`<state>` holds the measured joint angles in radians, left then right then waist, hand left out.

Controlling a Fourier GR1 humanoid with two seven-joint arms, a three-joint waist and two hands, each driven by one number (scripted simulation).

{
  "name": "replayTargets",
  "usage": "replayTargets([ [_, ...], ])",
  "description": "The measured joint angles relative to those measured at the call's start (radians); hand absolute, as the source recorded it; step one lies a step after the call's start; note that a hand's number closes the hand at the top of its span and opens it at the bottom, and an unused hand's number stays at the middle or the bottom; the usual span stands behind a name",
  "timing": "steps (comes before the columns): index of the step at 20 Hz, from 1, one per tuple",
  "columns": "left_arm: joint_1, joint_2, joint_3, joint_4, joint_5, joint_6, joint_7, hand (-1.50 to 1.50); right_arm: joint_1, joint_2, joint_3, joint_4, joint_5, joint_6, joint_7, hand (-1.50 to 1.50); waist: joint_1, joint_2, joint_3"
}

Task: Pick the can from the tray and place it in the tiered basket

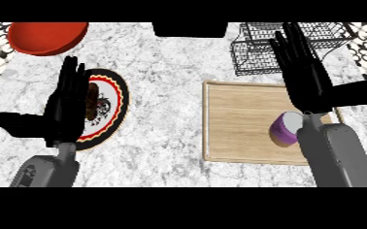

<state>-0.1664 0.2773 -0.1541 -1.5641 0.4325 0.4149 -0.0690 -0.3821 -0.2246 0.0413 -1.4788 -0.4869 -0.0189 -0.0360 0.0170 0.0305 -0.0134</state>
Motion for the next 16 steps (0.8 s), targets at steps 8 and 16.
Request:
replayTargets([
  [8, 0.045, 0.185, -0.021, 0.081, -0.168, -0.020, 0.018, 0.00, 0.081, -0.155, -0.099, 0.045, 0.018, -0.030, 0.112, -1.50, -0.065, -0.026, 0.014],
  [16, 0.058, 0.251, -0.066, 0.106, -0.259, -0.038, 0.067, 0.00, 0.299, -0.370, -0.128, -0.028, 0.232, -0.218, 0.322, -1.50, -0.057, -0.034, 0.012],
])
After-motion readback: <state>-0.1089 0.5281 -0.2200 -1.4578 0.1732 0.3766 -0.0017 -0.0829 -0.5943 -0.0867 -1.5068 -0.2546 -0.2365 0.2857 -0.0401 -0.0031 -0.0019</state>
